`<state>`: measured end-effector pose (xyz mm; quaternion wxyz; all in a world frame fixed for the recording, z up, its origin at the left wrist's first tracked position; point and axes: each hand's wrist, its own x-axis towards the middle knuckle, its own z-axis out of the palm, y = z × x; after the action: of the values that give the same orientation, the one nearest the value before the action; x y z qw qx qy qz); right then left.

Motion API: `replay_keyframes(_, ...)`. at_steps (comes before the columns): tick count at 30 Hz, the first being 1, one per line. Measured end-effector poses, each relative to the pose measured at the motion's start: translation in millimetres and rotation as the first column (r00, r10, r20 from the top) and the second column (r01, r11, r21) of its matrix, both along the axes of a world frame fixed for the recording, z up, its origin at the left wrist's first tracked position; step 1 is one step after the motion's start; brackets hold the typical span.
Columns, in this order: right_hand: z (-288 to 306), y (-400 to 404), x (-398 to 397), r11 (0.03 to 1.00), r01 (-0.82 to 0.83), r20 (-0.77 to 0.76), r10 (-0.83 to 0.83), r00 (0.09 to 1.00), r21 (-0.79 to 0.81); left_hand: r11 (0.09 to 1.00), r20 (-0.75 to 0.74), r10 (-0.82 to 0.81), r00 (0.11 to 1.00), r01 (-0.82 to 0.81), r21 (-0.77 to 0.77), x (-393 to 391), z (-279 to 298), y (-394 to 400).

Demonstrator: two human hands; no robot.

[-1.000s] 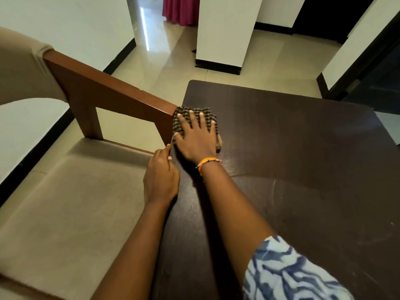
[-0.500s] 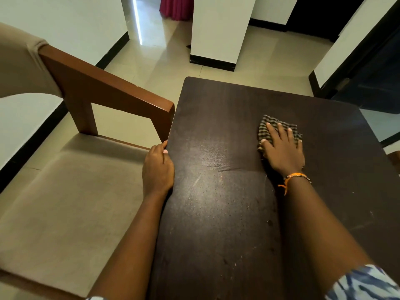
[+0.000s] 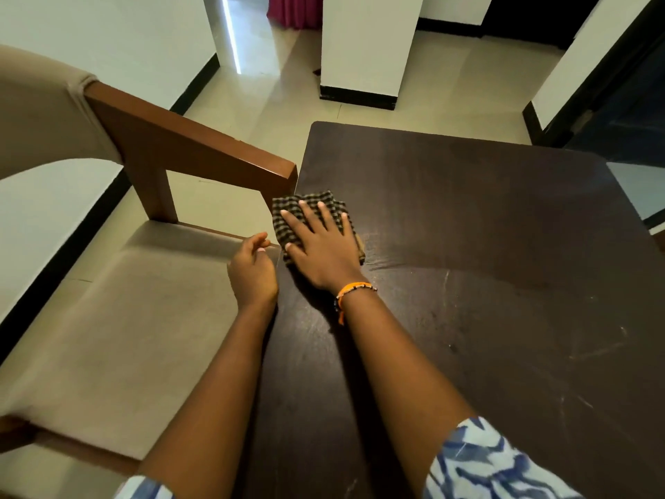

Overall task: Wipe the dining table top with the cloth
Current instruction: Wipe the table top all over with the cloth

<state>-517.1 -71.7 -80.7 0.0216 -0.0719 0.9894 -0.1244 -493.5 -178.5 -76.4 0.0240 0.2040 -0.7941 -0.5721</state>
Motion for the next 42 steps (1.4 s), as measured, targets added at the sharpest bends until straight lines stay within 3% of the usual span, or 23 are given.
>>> replay_keyframes(3,3,32,11,1.0,0.021,0.007,-0.021,1.0,-0.003,0.986,0.057,-0.098,0.993,0.105,-0.132,12,4,-9)
replay_keyframes(9,7,146,40,0.925,0.375,0.012,-0.376,0.926,0.053,0.984,0.091,-0.153,0.984,0.143,0.105,19,11,-16)
replay_keyframes(13,8,161,50,0.836,0.548,0.068,-0.548,0.834,0.021,0.975,0.106,-0.186,0.977,0.171,0.139,18,8,-21)
replay_keyframes(17,6,107,38,0.885,0.465,0.02,-0.465,0.885,0.021,0.976,0.132,-0.187,0.974,0.168,0.142,18,6,-21)
replay_keyframes(23,1,-15,14,0.993,0.115,0.007,-0.115,0.993,0.013,0.983,0.205,-0.155,0.966,0.13,0.131,11,0,-19)
replay_keyframes(28,0,2,17,1.0,-0.002,0.005,0.002,1.0,0.0,0.999,0.278,-0.036,0.96,0.037,0.004,7,1,-14)
replay_keyframes(31,2,52,27,0.996,0.084,0.001,-0.085,0.996,0.019,0.999,0.287,-0.015,0.958,0.027,-0.039,6,3,-14)
replay_keyframes(36,8,154,59,0.916,0.395,0.013,-0.397,0.918,0.069,0.999,0.286,-0.019,0.958,0.003,0.054,7,0,-16)
replay_keyframes(39,7,157,74,0.848,0.529,0.048,-0.529,0.847,0.03,0.989,0.316,-0.047,0.947,0.0,0.148,4,-4,-19)
replay_keyframes(42,6,121,69,0.85,0.526,0.008,-0.527,0.85,0.032,0.987,0.33,-0.046,0.943,-0.008,0.159,2,-6,-22)
